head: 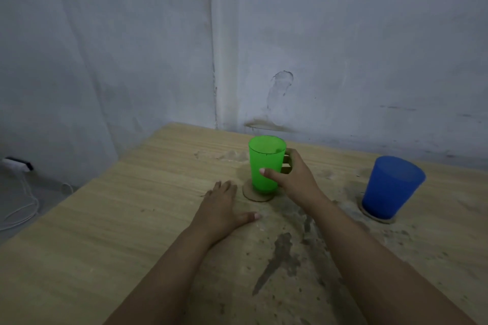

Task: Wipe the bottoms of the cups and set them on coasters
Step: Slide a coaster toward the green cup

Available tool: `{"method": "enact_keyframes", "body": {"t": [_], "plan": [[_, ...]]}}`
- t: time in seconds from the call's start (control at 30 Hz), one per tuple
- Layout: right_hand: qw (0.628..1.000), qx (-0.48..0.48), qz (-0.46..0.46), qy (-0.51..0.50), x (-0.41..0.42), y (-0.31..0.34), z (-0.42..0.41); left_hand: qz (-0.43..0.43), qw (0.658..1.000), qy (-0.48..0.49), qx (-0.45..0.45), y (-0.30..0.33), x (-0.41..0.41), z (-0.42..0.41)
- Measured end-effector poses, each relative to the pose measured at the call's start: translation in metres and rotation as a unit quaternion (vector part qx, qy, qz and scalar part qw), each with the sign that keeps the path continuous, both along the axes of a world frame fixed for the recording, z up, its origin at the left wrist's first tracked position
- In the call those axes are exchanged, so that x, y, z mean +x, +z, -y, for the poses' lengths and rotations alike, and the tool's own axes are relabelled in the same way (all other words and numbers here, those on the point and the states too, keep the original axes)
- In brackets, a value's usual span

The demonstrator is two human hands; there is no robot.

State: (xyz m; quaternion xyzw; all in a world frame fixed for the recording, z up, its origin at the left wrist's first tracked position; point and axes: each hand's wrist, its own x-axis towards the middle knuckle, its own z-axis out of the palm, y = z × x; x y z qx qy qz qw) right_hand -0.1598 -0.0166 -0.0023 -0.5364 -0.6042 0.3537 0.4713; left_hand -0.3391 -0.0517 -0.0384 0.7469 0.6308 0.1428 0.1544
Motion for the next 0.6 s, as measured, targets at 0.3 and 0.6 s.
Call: {"method": "enact_keyframes", "body": {"t": [0.3,0.6], "plan": [[1.000,0.002,-0.002,0.030,-0.0038,-0.0073,0.0000,-0.032,0.998,-0.009,0.043,-0.0065,-0.0002,-0.0032],[0.998,-0.012,-0.016,0.052,-0.0025,-0.0073,0.0028,-0.035,0.998,-0.013,0.048,-0.0065,0.0005,-0.0018]]}}
